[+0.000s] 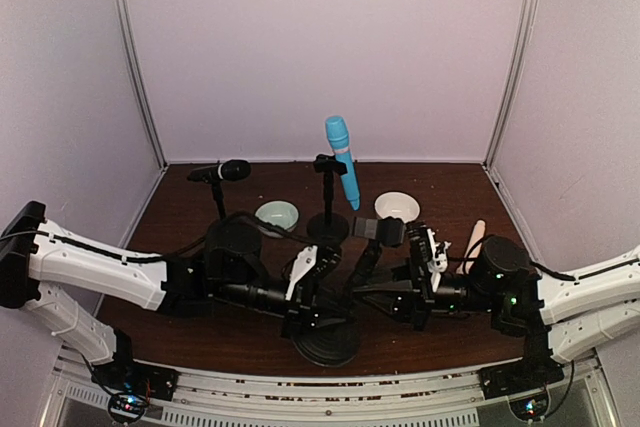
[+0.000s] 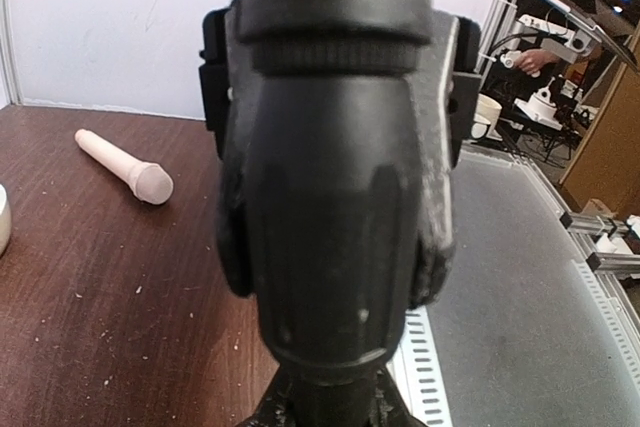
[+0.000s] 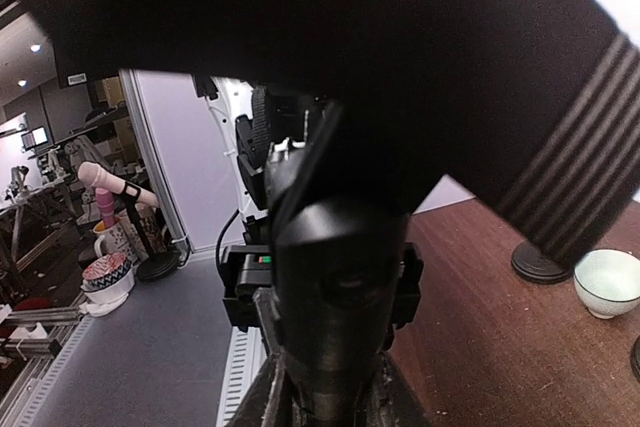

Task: Attach the microphones to the stand

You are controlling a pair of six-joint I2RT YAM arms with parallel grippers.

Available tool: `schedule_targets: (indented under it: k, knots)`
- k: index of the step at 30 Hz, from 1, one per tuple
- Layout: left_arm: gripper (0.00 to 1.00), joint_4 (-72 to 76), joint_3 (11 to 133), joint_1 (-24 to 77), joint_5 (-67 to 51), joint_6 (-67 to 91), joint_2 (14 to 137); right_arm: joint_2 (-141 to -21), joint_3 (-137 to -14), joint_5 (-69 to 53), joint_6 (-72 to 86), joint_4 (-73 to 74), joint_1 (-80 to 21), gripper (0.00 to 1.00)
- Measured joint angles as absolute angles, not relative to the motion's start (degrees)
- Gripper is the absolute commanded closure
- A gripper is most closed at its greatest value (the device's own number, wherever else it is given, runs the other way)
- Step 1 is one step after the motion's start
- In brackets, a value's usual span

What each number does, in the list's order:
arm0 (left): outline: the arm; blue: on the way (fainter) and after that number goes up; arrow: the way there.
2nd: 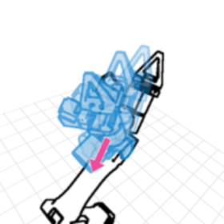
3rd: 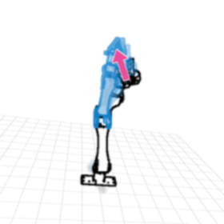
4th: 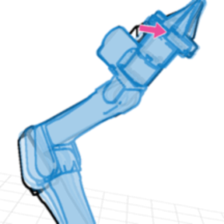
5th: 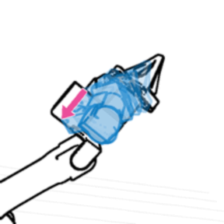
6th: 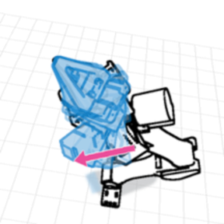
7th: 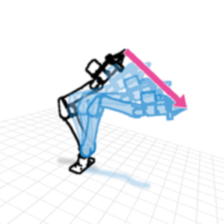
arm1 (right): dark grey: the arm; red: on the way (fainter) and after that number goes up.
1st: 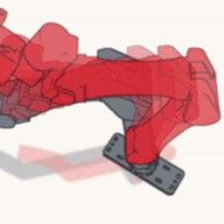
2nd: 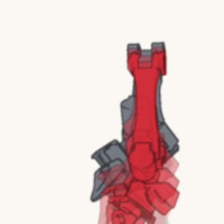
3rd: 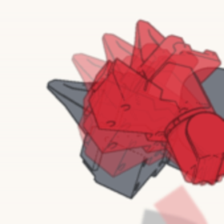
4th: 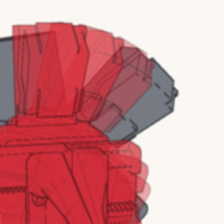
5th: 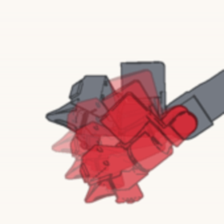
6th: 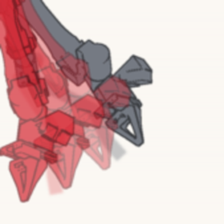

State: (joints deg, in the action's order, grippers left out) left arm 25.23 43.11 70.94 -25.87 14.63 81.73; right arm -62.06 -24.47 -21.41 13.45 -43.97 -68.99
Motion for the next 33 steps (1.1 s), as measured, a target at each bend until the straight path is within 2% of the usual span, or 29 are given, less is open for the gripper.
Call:
schedule_targets:
  k: [2, 5, 11, 15, 24, 25, 29, 33]
  knots:
    - [1.0, 24.53, 43.79, 70.94, -24.43, 14.63, 81.8, -62.04, -24.47, -20.56, 13.85, -44.23, -68.99, 1.0]
    - [1.0, 22.04, 44.97, 71.42, -18.5, 14.41, 81.82, -62.06, -24.51, -16.16, 15.49, -43.59, -69.25, 1.0]
    - [1.0, 14.96, 48.77, 74.65, 1.74, 12.75, 83.18, -63.51, -28.29, 3.18, 17.65, -36.49, -74.22, 1.0]
    - [1.0, 12.91, 50.48, 76.49, 10.57, 12.29, 84.82, -65.47, -31.29, 12.08, 17.34, -32.49, -76.95, 1.0]
    - [1.0, 12.91, 50.74, 77.91, 15.57, 12.29, 85.95, -65.73, -31.7, 15.35, 15.97, -30.57, -78.04, 1.0]
    - [0.97, 13.28, 50.65, 77.97, 15.64, 12.27, 85.95, -65.45, -31.7, 15.31, 15.55, -30.41, -78.06, 1.0]
    - [0.63, 15.81, 49.84, 78.22, 15.49, 12.27, 85.91, -64.23, -31.68, 14.83, 13.74, -29.54, -78.08, 1.0]
    - [0.5, 19.11, 47.7, 78.22, 14.66, 12.1, 85.06, -63.55, -31.53, 12.38, 11.22, -28.86, -77.73, 1.0]
